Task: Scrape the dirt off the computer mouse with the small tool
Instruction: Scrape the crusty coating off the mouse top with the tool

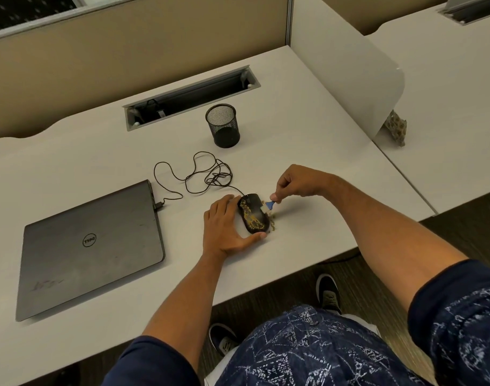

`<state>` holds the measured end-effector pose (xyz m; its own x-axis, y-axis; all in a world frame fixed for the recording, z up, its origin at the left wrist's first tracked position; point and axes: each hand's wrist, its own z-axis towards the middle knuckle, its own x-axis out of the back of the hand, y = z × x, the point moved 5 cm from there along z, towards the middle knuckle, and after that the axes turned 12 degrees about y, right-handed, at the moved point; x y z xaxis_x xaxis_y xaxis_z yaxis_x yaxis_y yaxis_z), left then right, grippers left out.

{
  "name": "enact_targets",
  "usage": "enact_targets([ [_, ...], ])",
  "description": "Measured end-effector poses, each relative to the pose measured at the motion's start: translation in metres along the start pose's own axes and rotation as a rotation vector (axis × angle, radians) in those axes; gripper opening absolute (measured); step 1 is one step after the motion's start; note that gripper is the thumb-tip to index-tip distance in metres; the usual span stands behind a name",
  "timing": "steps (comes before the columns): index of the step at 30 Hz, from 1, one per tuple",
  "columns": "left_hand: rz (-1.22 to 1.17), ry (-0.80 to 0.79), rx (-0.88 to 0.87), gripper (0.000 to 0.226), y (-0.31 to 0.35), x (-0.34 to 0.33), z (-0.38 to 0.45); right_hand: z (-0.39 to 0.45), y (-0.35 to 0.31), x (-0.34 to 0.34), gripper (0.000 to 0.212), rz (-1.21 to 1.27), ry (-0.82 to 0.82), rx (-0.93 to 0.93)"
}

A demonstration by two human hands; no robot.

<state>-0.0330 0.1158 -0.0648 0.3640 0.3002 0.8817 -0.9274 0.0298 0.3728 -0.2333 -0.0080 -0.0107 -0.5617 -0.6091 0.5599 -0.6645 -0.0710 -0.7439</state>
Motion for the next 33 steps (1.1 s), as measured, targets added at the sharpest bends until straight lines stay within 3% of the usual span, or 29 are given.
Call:
enact_targets([
  [6,-0.002,-0.001,-0.006,0.114,0.0,0.0,0.0,-0.004,0.009,-0.003,0.022,-0.129,-0.085,-0.038],
  [11,-0.003,0.001,-0.006,0.113,-0.001,-0.001,0.0,0.002,0.006,0.006,0.026,0.034,0.028,-0.032],
  [15,-0.004,-0.003,-0.004,0.114,-0.001,-0.001,0.0,0.001,0.009,-0.006,0.024,-0.052,-0.061,-0.018],
  [23,0.001,-0.003,-0.003,0.114,-0.002,-0.002,0.0,0.002,0.004,-0.003,0.021,-0.02,0.034,0.001],
  [27,0.002,0.0,-0.007,0.114,-0.002,-0.002,0.0,0.005,0.007,0.001,0.022,-0.008,0.203,-0.03],
  [33,-0.005,0.004,-0.007,0.113,-0.002,-0.003,0.0,0.004,0.008,0.0,0.026,-0.023,0.236,-0.058],
])
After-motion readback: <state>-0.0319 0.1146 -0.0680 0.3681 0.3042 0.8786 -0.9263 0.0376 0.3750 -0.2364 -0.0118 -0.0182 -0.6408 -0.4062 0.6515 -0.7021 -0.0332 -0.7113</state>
